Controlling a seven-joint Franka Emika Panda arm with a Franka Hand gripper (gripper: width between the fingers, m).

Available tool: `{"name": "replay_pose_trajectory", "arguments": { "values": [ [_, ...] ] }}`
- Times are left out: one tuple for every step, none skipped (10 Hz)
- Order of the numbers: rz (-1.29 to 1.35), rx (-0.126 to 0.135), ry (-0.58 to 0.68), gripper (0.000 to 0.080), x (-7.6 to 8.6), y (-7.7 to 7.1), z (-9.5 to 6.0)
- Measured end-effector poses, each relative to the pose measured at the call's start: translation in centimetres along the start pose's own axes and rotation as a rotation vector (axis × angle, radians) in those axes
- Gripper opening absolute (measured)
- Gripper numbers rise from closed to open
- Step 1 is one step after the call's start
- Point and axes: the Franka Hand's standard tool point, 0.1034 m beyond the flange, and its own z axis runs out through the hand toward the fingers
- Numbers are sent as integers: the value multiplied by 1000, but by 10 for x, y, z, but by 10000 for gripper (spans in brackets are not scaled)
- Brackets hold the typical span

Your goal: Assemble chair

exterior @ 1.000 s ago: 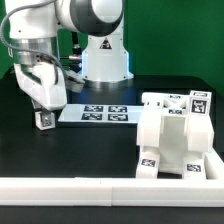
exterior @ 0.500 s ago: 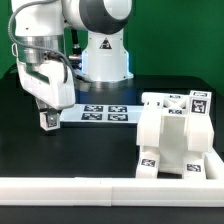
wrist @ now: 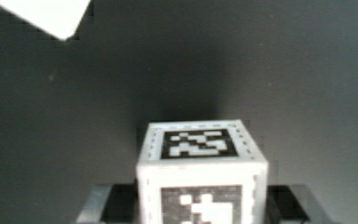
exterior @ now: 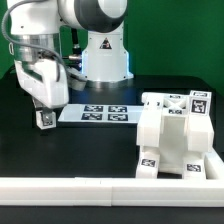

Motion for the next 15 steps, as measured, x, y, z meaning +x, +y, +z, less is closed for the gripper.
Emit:
{"name": "replay_pose_trajectory", "arguments": {
  "values": [
    [-78, 0, 0, 284, 0, 0, 0],
    [-146, 0, 0, 284, 1, 1, 0],
    [-163, 0, 0, 284, 1, 1, 0],
    [-162, 0, 0, 284, 1, 1, 0],
    [-158, 0, 0, 284, 1, 1, 0],
    [-9, 3, 0, 284, -1, -1, 0],
    [140, 4, -1, 284, -2, -3, 0],
    [363, 15, -8, 284, -3, -3, 0],
    [515, 23, -13, 284, -3, -5, 0],
    [588, 31, -15, 284, -2, -5, -1],
    [657, 28, -17, 284, -3, -5, 0],
    [721, 26, -18, 284, -4, -5, 1],
    [794, 25, -19, 284, -5, -5, 1],
    [909, 22, -26, 284, -6, -5, 2],
    [1119, 9, -41, 284, -9, -7, 3]
  ]
}}
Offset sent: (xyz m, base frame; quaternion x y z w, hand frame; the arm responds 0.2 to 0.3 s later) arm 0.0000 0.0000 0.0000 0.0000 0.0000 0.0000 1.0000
